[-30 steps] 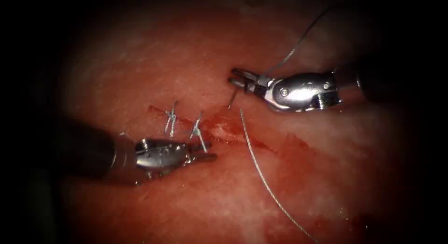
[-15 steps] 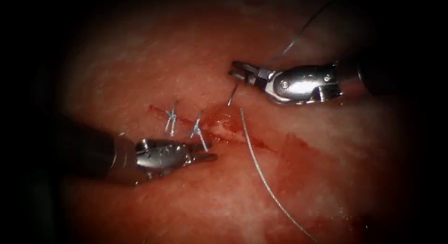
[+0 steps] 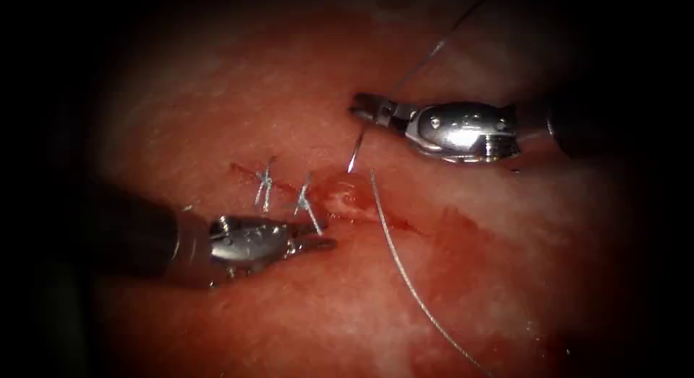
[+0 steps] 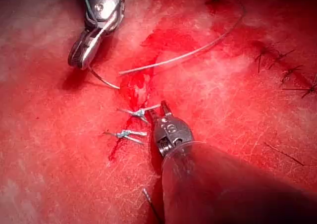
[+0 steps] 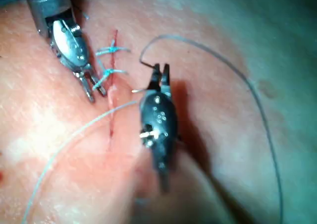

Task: Wound Closure

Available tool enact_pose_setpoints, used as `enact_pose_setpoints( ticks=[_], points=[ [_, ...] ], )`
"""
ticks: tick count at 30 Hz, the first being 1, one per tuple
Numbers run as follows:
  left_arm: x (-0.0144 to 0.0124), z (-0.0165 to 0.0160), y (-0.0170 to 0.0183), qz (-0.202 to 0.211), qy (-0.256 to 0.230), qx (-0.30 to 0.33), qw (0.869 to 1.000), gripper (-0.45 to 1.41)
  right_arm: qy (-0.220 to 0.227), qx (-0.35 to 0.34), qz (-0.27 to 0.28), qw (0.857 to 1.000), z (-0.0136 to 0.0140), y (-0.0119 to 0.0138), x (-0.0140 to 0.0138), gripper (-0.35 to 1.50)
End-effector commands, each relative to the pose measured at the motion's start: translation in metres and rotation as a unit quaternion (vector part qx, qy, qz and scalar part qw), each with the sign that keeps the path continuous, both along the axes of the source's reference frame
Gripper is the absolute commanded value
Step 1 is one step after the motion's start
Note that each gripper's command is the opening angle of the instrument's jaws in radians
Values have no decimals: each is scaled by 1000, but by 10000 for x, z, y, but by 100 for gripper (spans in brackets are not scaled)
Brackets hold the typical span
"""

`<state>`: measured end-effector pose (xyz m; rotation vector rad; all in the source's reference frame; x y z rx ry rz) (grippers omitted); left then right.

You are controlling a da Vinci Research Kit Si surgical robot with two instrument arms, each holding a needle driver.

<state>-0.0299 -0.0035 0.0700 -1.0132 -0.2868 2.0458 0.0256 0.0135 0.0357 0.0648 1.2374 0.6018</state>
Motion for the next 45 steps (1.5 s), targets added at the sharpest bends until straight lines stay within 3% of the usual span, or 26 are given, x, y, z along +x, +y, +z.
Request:
enact_pose_setpoints(
  ticks=[1, 17, 20, 30, 34, 38, 45],
  points=[
    [-5, 4, -13, 1, -1, 3, 1000, -3, 17, 66, 17, 998, 5, -16, 11, -35],
    [-5, 4, -13, 0, 0, 3, 1000, -3, 36, 186, 22, 982, 10, -24, 15, -35],
    [-4, 3, -13, 1, 0, 3, 1000, -3, 27, 238, 18, 971, 15, -42, 17, -35],
    [-1, 1, -11, 1, -1, 5, 1000, -1, 7, 310, 12, 951, 14, -77, 17, -35],
    [-1, 1, -11, 3, -1, 3, 1000, -1, 15, 335, 1, 942, 9, -90, 18, -35],
    [-1, 1, -10, 3, -1, 3, 1000, -1, 30, 384, -19, 923, 0, -112, 24, -35],
    [0, 0, -10, 9, 0, -3, 1000, -1, 44, 416, -44, 907, -9, -145, 31, -35]
  ],
)
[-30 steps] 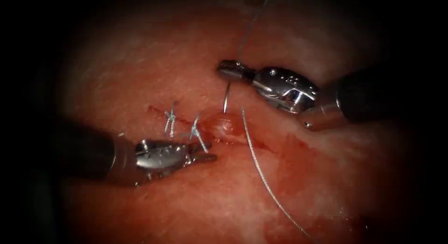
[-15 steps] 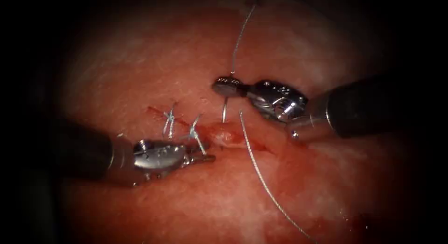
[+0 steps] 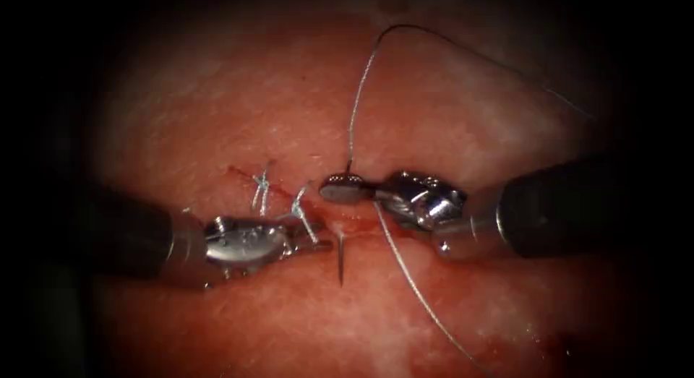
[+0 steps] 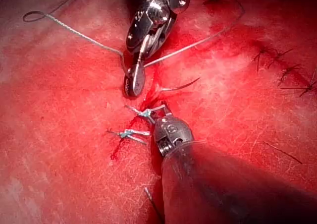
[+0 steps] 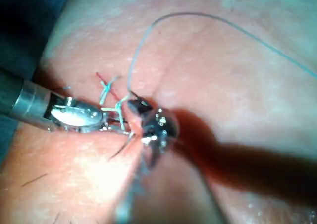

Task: Wound Closure

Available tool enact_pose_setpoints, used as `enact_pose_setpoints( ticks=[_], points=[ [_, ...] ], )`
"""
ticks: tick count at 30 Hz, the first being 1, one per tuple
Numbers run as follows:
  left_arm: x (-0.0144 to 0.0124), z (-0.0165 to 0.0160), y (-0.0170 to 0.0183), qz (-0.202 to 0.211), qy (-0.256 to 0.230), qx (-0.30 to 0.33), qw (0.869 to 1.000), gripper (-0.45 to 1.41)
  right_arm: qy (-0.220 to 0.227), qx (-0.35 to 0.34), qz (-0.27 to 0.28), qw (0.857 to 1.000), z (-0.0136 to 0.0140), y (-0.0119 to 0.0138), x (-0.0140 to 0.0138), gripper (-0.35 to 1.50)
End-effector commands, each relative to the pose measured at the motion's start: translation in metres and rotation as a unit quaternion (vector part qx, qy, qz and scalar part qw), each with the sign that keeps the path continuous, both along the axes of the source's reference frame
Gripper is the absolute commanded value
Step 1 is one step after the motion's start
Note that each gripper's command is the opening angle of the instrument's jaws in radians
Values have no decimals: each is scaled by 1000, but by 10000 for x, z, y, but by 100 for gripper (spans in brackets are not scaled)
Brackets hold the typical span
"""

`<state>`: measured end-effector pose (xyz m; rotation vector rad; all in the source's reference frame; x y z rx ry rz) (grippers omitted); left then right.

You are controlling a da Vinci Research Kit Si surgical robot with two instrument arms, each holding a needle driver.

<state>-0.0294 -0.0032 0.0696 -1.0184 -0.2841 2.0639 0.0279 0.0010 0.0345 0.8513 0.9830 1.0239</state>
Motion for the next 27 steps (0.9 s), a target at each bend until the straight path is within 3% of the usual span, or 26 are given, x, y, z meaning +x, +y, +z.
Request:
enact_pose_setpoints(
  ticks=[1, 5, 6, 8, 13, 14, 21, 24, 27],
  points=[
    [-5, 3, -13, 3, 0, 0, 1000, -1, 8, 14, -9, 1000, 1, -31, 10, -35],
    [-5, 0, -12, 15, 2, -11, 1000, -1, 14, 12, -3, 1000, -3, -33, 10, -35],
    [-6, -5, -11, 36, 6, -32, 999, -5, -4, -53, 25, 998, -4, -18, 7, 76],
    [-6, -12, -10, 68, 7, -60, 996, -5, -18, -92, 32, 995, -4, -7, 3, 113],
    [-8, -34, -3, 163, 0, -143, 976, 4, -15, -135, 40, 990, 4, 17, -27, 121],
    [-9, -43, -3, 194, -3, -174, 965, 5, -16, -135, 45, 990, 6, 23, -40, 123],
    [-20, -54, -5, 269, 3, -260, 927, 7, -33, -144, 80, 986, 12, 41, -80, 128],
    [-21, -53, -4, 295, 7, -292, 909, 12, -40, -150, 86, 984, 14, 44, -88, 128],
    [-18, -53, 0, 305, 7, -308, 901, 12, -48, -156, 90, 983, 15, 44, -89, 128]
  ],
)
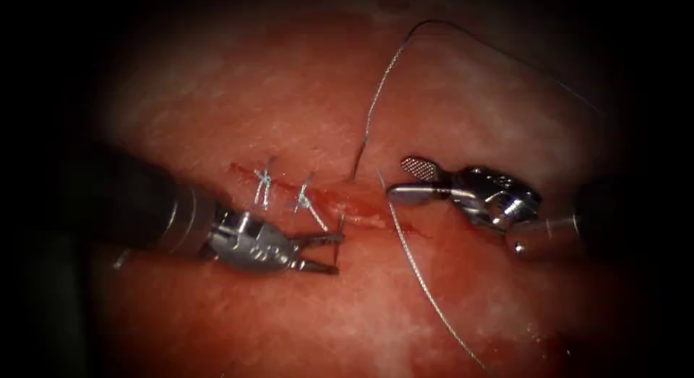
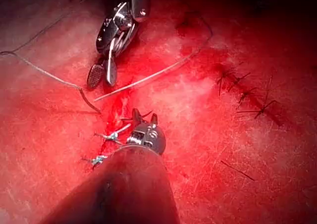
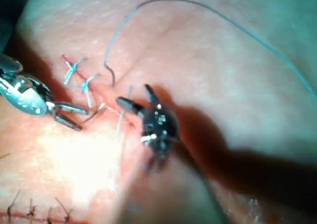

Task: Wound Closure

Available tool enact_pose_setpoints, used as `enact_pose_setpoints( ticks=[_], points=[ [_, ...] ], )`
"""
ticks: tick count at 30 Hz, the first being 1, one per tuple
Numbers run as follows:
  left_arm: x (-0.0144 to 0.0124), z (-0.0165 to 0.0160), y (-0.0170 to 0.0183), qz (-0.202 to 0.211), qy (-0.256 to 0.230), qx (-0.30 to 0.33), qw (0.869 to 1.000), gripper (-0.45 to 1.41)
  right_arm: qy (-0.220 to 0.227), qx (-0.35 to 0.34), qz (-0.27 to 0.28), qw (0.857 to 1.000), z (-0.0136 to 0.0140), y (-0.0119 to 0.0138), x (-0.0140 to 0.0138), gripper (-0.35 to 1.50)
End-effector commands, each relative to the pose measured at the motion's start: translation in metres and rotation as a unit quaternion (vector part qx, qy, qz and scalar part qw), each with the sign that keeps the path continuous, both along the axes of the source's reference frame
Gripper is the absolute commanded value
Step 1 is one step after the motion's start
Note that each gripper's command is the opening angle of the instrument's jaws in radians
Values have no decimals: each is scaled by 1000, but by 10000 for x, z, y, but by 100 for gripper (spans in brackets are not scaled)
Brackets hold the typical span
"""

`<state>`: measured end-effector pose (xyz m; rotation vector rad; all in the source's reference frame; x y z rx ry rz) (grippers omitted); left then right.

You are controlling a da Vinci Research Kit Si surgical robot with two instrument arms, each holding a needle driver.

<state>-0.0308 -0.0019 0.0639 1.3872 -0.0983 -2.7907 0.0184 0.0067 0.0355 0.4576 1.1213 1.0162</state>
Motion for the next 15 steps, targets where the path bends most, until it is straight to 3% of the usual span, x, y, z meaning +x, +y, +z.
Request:
enact_pose_setpoints(
  ticks=[1, 8, 15],
  points=[
    [-4, 4, -10, -2, -1, -1, 1000, 12, -5, -2, 3, 1000, 6, -13, 7, 130],
    [-3, 14, -11, -1, -3, -23, 1000, 24, -7, -11, 1, 1000, 9, -15, 14, 130],
    [-12, 20, -14, 0, -3, -27, 1000, 24, -8, -15, 1, 1000, 11, -17, 17, 130]
  ],
)
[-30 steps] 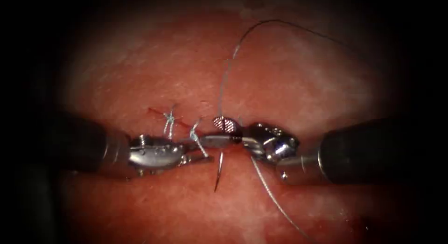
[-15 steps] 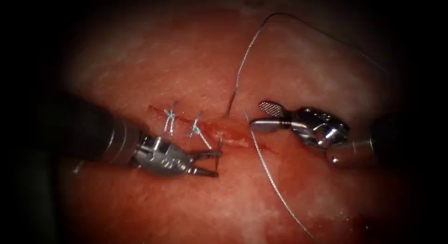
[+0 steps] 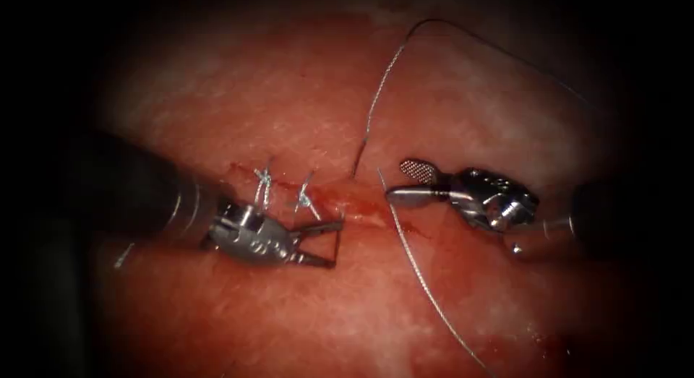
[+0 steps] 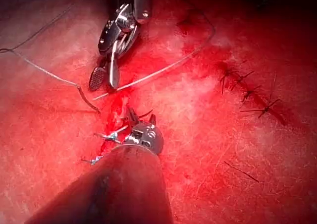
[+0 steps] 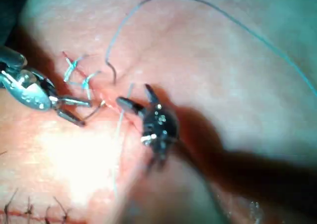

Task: Wound Closure

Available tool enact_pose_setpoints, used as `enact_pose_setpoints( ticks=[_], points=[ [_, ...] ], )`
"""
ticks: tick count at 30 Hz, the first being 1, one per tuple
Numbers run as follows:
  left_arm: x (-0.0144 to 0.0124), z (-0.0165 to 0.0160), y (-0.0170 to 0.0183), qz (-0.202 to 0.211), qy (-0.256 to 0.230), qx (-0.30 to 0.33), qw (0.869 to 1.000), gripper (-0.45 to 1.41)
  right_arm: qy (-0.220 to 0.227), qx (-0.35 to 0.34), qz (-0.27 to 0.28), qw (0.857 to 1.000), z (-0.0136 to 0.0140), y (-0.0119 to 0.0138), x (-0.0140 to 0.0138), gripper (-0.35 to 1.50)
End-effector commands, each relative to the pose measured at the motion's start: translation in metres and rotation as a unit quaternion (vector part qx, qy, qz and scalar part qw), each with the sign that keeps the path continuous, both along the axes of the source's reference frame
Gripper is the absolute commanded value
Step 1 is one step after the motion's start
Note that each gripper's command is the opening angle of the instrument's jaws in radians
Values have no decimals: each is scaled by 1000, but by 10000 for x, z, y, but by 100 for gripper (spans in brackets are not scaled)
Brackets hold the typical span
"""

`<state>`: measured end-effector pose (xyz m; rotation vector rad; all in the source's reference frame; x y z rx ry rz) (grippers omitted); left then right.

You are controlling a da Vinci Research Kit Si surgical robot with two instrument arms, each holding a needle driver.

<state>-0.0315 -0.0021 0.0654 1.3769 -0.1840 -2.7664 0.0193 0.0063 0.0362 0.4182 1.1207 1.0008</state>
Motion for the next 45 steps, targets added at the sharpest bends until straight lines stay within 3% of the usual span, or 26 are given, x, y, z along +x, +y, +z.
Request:
enact_pose_setpoints(
  ticks=[1, 5, 8, 10, 17, 22, 24, 26, 27, 29, 31, 33, 34, 37, 42, 43, 45],
  points=[
    [-9, 8, -14, 6, -4, 0, 1000, 24, 1, 1, 0, 1000, 6, -14, 9, 130],
    [-17, 18, -16, 7, -7, -6, 1000, 19, 0, 0, 1, 1000, 8, -16, 12, 130],
    [-18, 28, -14, 3, -14, -14, 1000, -23, -1, -1, 2, 1000, 10, -17, 14, 130],
    [-16, 31, -11, 5, -15, -15, 1000, -38, -1, -1, 2, 1000, 10, -17, 14, 130],
    [-5, 37, -5, -1, -22, -10, 1000, -45, -1, -1, 2, 1000, 10, -18, 14, 130],
    [-4, 27, -16, -34, -39, 52, 997, -45, -1, -1, 2, 1000, 10, -18, 14, 130],
    [-9, 14, -21, -49, -67, 112, 990, -45, 0, -1, 1, 1000, 9, -18, 14, 130],
    [-15, -8, -25, -75, -103, 194, 973, -45, 3, 0, -2, 1000, 8, -19, 15, 130],
    [-18, -23, -26, -91, -120, 245, 958, -45, 5, 1, -5, 1000, 8, -19, 15, 130],
    [-19, -35, -28, -105, -127, 288, 943, -45, 5, 1, -5, 1000, 8, -19, 15, 130],
    [-18, -61, -39, -126, -138, 379, 906, -45, 8, 2, -8, 1000, 7, -20, 15, 130],
    [-19, -71, -44, -130, -142, 402, 895, -45, 9, 0, -11, 1000, 6, -20, 15, 130],
    [-22, -82, -51, -131, -141, 433, 881, -45, 13, 6, -12, 1000, 6, -21, 15, 130],
    [-27, -101, -66, -119, -135, 480, 858, -45, 30, 20, -22, 999, 4, -23, 15, 130],
    [-28, -130, -74, -97, -133, 502, 849, -45, 44, 29, -43, 998, -7, -26, 16, 135],
    [-27, -138, -71, -101, -132, 495, 853, -45, 51, 34, -54, 997, -12, -27, 15, 131],
    [-25, -150, -64, -108, -128, 453, 876, -45, 54, 43, -67, 995, -22, -28, 14, 130]
  ],
)
